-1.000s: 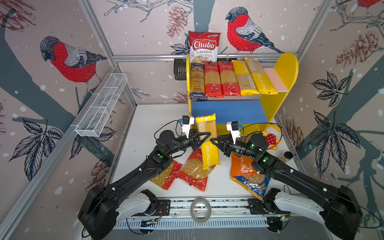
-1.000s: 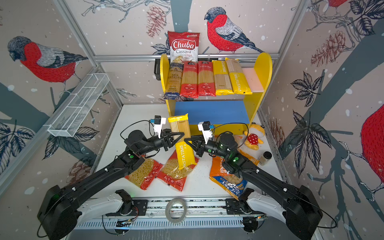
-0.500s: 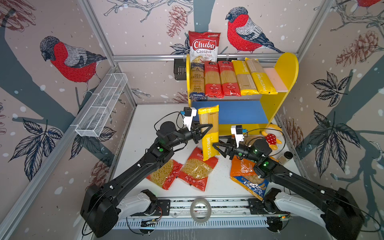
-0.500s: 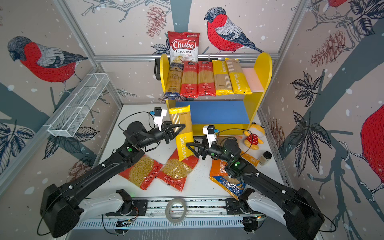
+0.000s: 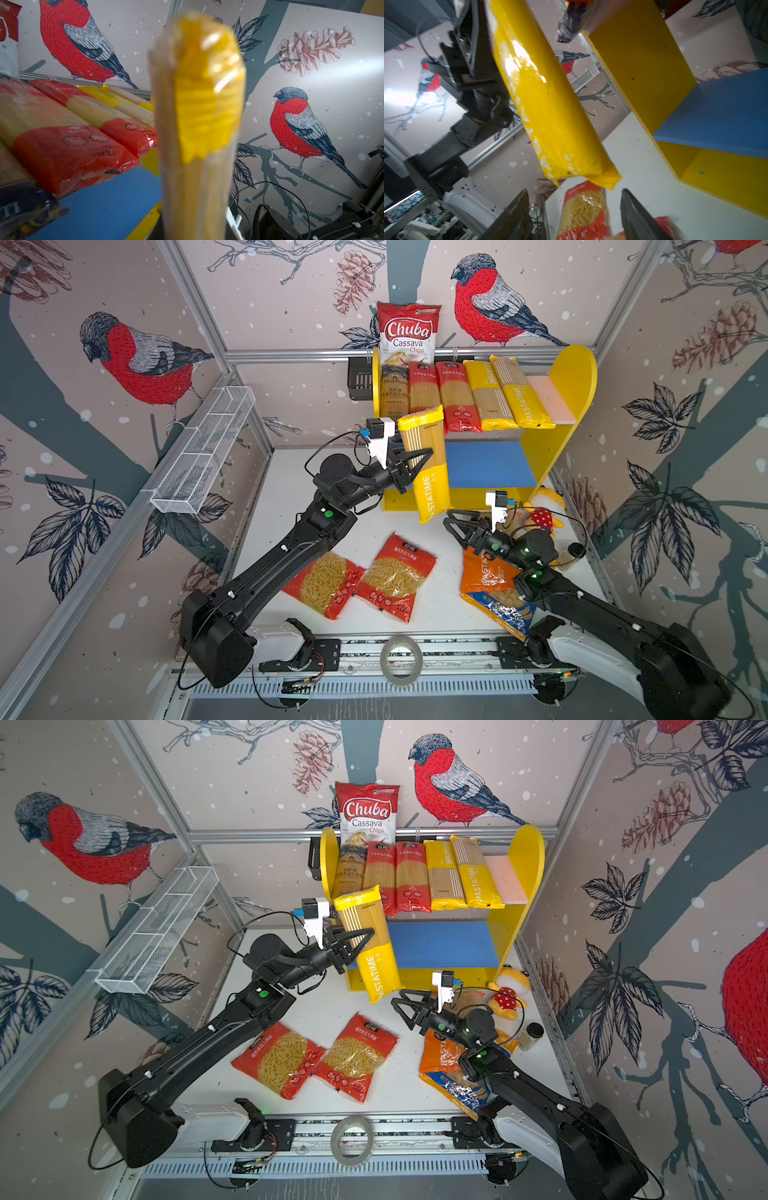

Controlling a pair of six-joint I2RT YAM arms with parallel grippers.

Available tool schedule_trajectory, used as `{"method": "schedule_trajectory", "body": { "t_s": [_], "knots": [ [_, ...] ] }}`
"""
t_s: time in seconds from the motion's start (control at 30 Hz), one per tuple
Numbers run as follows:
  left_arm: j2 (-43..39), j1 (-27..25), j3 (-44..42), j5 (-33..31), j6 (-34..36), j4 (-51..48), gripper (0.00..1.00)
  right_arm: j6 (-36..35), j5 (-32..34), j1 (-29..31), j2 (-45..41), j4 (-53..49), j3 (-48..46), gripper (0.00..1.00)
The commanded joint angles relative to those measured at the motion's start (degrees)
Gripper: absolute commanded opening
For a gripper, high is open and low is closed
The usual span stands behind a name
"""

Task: Place and organize the pasta boxes and bags onto the shelf
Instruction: 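Raise the yellow pack toward the shelf top with both grippers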

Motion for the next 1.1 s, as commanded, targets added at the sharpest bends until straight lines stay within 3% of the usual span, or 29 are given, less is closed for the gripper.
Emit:
{"method": "schedule_trajectory", "body": {
  "t_s": [0.0,0.27,0.5,0.6,0.87,0.97,1.07],
  "knots": [
    [0.7,-0.1,1.6,-0.6,-3.6,11.3,0.03,5.1,-0.7,-0.2,0.2,8.3,0.7,0.69],
    [3.2,-0.2,2.2,0.4,-11.0,18.3,0.03,8.9,-0.3,-0.3,4.5,17.6,2.6,0.67],
    [3.9,-0.7,1.7,0.3,-14.0,20.5,0.03,12.9,-0.1,-0.4,9.2,26.4,4.8,0.59],
    [4.3,-0.7,0.9,0.1,-15.5,21.9,0.03,14.0,0.1,-0.3,10.5,28.9,5.9,0.52],
    [5.3,-0.8,1.5,-0.7,-17.3,22.7,0.05,15.5,0.3,-0.3,11.3,32.2,6.4,0.21],
    [5.7,-0.8,1.4,-0.8,-18.2,22.4,0.10,15.6,0.8,-0.3,11.0,33.0,6.3,0.12],
    [5.7,-0.7,1.8,-0.7,-18.2,21.6,0.22,15.3,1.4,-0.4,10.8,33.2,6.8,0.09]
  ]
}}
